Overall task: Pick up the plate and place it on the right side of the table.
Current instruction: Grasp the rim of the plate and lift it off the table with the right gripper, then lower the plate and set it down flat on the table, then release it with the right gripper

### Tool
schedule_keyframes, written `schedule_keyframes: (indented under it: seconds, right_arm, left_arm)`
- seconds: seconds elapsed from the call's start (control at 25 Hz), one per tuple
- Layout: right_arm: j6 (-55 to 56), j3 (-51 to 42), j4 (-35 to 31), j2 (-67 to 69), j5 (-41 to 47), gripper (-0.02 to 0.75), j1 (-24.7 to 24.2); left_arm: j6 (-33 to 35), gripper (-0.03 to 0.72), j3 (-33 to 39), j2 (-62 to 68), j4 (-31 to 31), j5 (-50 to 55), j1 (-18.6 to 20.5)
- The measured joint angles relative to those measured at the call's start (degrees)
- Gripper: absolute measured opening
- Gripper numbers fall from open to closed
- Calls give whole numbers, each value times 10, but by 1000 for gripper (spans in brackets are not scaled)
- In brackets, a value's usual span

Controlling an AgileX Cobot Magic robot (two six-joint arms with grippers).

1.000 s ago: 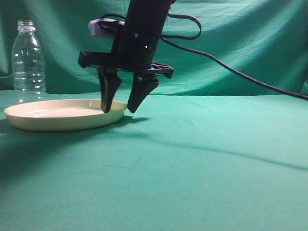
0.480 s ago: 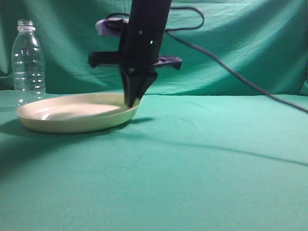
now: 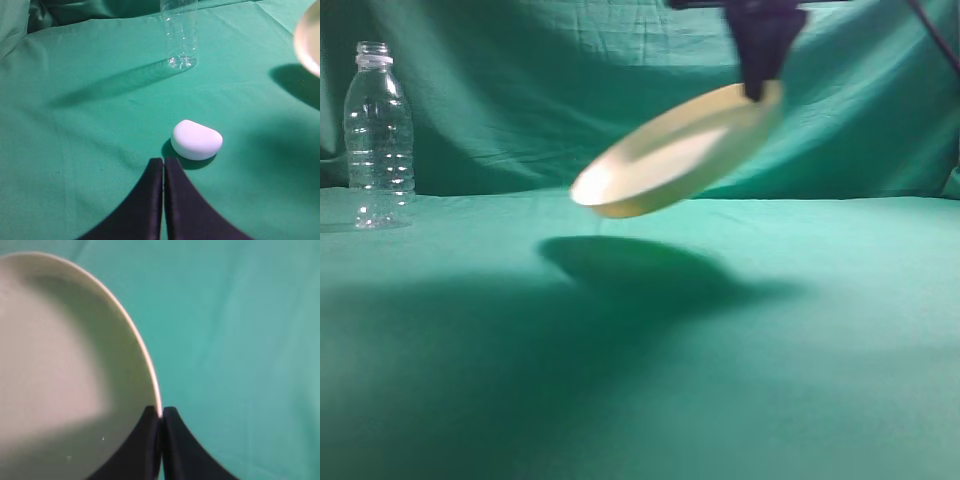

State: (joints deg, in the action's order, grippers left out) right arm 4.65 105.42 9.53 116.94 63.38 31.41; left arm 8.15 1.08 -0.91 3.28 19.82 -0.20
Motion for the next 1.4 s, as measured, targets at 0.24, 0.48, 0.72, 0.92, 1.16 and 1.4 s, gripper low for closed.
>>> schedule_keyframes:
  seconds: [0.24,0.48,0.72,0.92,1.16,1.4]
  right_arm:
    - [14,-168,5,-103,-54,0,-115]
    - [15,-321,6,-139,-143,0,-216]
    - [16,-390,1,-139,-210,0,-268]
    - [16,-395,0,-139,-223,50,-273]
    - [16,-398,-19,-144,-217,377,-273]
    - [16,-364,-22,-216,-117,405,-273]
  left_arm:
    - [0,0,0,0,0,0,0]
    - [0,0,0,0,0,0,0]
    - [0,0,0,0,0,0,0]
    - [0,0,0,0,0,0,0]
    - [0,0,0,0,0,0,0]
    - [0,0,0,0,0,0,0]
